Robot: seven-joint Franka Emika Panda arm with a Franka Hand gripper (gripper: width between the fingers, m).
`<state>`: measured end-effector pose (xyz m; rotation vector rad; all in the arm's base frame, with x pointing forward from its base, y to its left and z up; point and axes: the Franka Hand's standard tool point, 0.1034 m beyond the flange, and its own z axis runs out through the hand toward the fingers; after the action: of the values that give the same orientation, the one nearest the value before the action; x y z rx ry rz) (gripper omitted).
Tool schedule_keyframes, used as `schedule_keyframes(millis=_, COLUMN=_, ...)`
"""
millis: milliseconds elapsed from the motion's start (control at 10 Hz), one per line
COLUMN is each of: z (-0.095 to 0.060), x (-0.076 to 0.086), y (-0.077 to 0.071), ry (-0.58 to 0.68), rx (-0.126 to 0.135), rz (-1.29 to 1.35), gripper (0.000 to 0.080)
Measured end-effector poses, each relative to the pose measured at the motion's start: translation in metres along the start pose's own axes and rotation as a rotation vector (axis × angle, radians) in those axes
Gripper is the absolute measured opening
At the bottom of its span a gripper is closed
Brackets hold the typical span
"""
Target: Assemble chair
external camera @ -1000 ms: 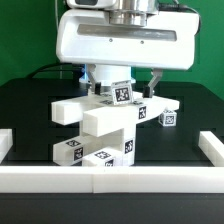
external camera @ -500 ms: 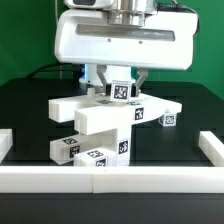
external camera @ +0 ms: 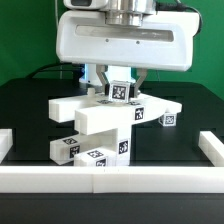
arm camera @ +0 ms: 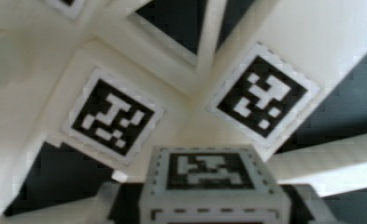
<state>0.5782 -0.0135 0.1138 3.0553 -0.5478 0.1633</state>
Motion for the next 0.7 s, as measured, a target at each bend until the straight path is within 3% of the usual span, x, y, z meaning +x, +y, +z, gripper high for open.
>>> schedule_keyframes(millis=700, z=0.0008, x=-0.0011, y=-0.0019, ry=-0.003, rx=0.006, rz=0.569, gripper=0.0271)
